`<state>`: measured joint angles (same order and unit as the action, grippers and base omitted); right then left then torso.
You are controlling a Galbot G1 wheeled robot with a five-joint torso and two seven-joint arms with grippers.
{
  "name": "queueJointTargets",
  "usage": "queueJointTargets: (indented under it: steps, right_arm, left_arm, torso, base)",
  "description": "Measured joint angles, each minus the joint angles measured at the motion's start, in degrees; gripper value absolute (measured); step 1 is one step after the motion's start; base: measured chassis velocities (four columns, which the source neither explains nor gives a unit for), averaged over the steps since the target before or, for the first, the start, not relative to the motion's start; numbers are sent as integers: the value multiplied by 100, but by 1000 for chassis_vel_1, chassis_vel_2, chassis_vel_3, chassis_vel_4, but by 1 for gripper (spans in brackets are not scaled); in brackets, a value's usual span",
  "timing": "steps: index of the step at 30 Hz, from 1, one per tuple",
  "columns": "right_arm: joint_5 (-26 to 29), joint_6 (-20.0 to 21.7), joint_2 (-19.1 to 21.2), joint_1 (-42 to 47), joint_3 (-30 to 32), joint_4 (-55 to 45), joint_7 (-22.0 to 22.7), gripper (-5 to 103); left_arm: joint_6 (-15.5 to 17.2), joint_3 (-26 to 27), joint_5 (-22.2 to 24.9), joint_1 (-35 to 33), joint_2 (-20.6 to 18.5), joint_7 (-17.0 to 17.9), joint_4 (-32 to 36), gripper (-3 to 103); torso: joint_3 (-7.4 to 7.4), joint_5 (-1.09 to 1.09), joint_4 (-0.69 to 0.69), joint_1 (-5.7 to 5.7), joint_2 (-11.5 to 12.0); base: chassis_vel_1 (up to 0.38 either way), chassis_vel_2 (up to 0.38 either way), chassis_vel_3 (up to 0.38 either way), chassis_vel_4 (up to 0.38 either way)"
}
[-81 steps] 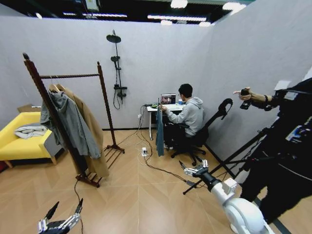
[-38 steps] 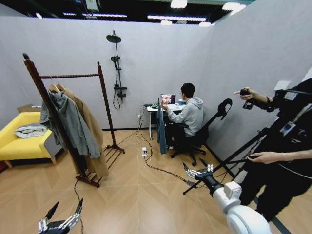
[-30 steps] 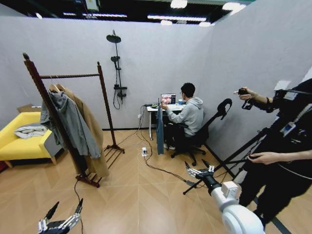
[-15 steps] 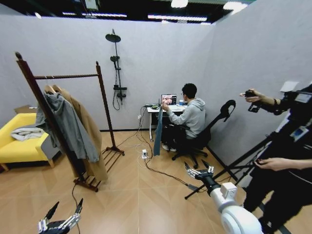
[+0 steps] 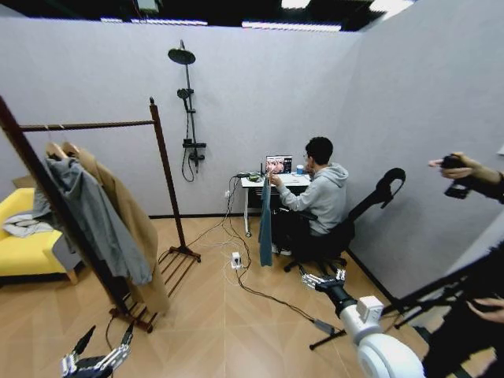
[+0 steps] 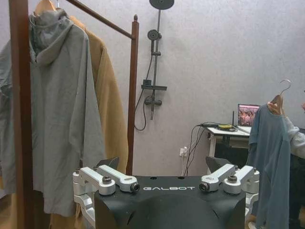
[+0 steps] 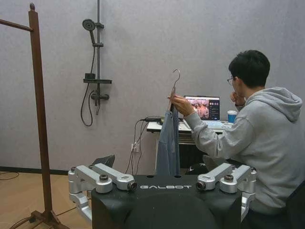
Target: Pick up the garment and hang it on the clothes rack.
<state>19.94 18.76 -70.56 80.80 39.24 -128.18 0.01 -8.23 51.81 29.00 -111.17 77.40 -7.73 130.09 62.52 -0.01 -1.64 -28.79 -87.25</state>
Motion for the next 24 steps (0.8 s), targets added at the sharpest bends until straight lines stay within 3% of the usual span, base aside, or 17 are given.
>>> queueJointTargets:
  steps: [24]
  right_arm:
    - [-221,11,-60,-63,-84,157,-109,100]
  left_arm:
    - [0,0,0,0,0,0,0,100]
  torso:
    - [-1,1,0,2,-1]
  base:
    - [-256,210,212,-252]
